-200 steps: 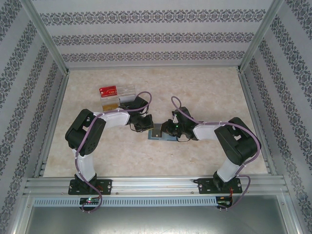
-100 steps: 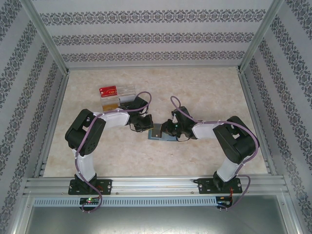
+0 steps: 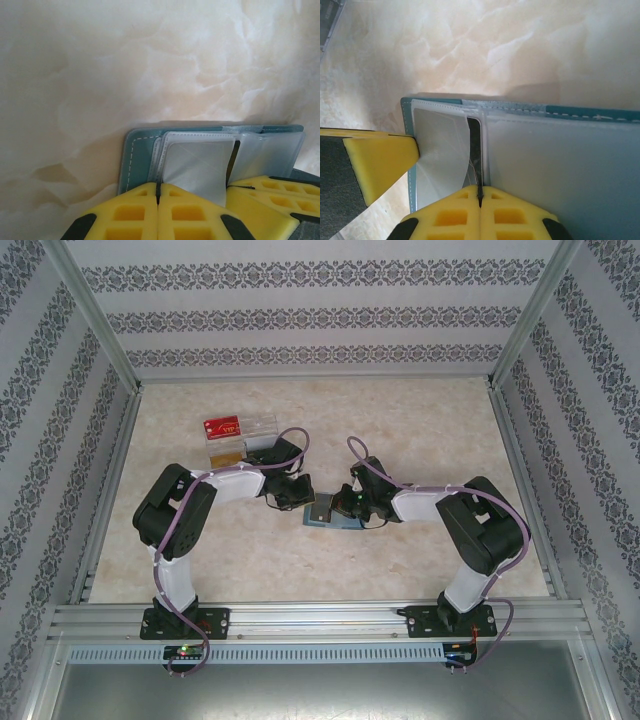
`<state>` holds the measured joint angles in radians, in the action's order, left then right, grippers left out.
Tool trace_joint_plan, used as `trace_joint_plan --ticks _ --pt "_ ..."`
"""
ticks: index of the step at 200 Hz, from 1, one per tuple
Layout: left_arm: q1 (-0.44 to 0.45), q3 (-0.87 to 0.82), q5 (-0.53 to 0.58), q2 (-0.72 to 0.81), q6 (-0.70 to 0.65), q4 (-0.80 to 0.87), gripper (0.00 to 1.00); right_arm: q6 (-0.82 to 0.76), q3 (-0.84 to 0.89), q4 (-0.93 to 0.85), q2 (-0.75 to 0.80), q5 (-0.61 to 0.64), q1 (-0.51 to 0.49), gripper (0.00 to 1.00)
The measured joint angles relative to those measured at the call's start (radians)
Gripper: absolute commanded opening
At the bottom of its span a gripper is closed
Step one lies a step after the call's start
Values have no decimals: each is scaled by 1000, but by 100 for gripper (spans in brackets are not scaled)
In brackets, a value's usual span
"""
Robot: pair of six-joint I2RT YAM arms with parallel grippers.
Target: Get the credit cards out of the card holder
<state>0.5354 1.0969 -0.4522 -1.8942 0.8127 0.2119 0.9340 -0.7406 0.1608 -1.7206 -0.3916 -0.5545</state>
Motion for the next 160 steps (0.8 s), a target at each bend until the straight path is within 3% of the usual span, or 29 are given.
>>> trace_joint_plan --ticks 57,116,134,160 --pt "3 17 5 0 -14 27 19 -1 24 3 48 6 3 0" --pt "9 66 10 0 -49 111 21 -1 69 2 86 8 24 0" --pt "9 67 7 1 -53 122 20 0 70 0 88 -4 27 13" --pt "9 50 -6 19 -51 123 20 11 71 0 92 -36 27 19"
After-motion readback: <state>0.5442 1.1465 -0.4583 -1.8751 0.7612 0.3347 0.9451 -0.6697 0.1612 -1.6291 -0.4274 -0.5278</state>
